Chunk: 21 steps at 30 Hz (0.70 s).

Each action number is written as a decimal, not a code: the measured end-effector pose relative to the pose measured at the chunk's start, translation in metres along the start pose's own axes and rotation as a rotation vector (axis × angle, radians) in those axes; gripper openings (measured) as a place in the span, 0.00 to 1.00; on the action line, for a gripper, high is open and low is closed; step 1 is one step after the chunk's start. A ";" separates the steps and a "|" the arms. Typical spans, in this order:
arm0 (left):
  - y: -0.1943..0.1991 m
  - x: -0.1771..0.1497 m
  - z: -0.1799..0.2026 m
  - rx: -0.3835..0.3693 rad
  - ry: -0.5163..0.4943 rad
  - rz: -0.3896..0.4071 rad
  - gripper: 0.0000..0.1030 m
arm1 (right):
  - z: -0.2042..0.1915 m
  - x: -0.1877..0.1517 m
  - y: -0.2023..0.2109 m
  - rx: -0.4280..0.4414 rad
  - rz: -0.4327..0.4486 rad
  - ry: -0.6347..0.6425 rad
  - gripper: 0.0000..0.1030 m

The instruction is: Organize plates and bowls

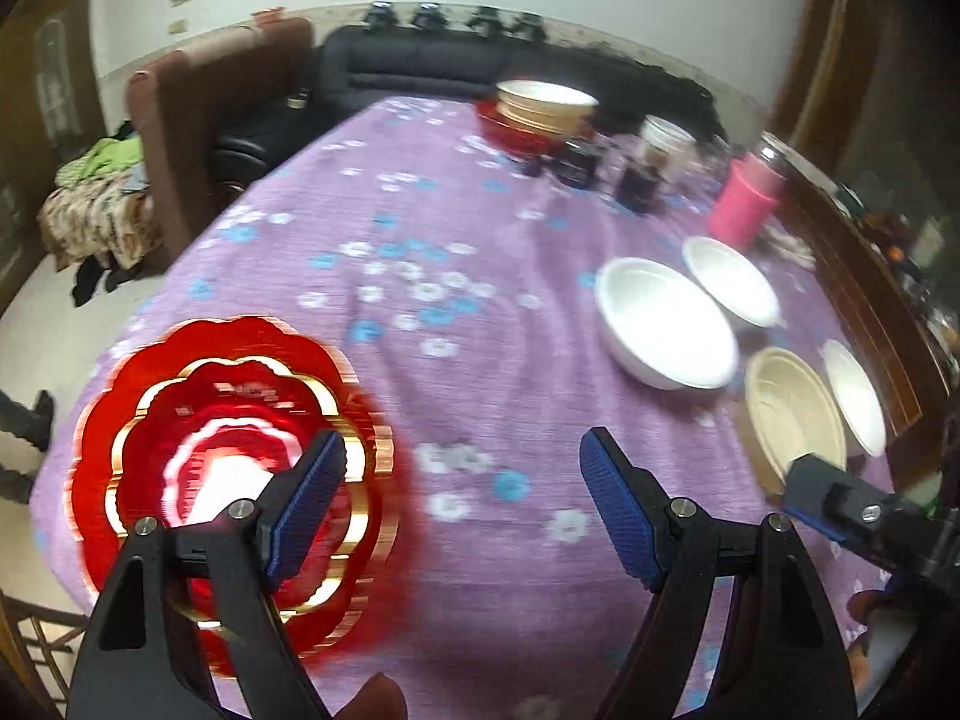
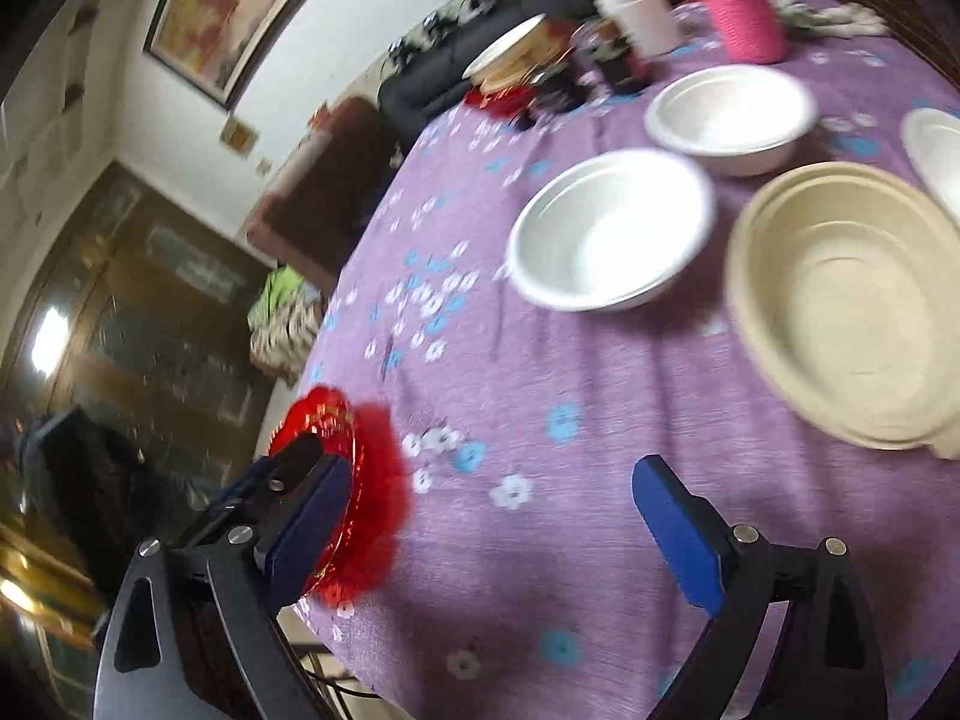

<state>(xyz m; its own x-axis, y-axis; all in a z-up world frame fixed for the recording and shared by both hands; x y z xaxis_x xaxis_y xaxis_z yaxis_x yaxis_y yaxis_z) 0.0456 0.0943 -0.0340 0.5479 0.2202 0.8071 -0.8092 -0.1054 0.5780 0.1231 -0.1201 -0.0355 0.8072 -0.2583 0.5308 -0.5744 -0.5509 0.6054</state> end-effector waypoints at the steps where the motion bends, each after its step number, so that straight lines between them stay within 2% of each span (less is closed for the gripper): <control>1: -0.003 0.000 0.008 -0.012 -0.009 -0.007 0.78 | 0.004 0.003 0.006 -0.007 0.014 -0.004 0.93; 11: -0.026 -0.001 0.071 -0.086 -0.080 -0.041 0.78 | 0.052 0.032 0.048 -0.059 0.117 -0.077 0.93; 16: -0.041 0.011 0.078 -0.052 -0.054 -0.022 0.78 | 0.064 0.050 0.045 -0.042 0.124 -0.110 0.94; 21: -0.066 0.026 0.076 -0.006 -0.016 -0.029 0.78 | 0.054 0.078 0.018 0.009 0.089 -0.100 0.93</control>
<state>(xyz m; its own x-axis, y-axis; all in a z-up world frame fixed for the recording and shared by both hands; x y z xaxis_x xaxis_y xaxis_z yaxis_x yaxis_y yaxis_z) 0.1292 0.0335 -0.0422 0.5745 0.2075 0.7918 -0.7940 -0.0936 0.6006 0.1831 -0.1931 -0.0156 0.7629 -0.3844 0.5198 -0.6434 -0.5291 0.5532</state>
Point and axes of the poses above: each gripper's, at about its wrist camera, not at the fingertips, and y roughly against the way its jaws point, z to its right, x to its top, the point moved 1 cm from there along -y, roughly the way its jaws point, and after that the axes turned 15 degrees about z, right-handed, at the moved point
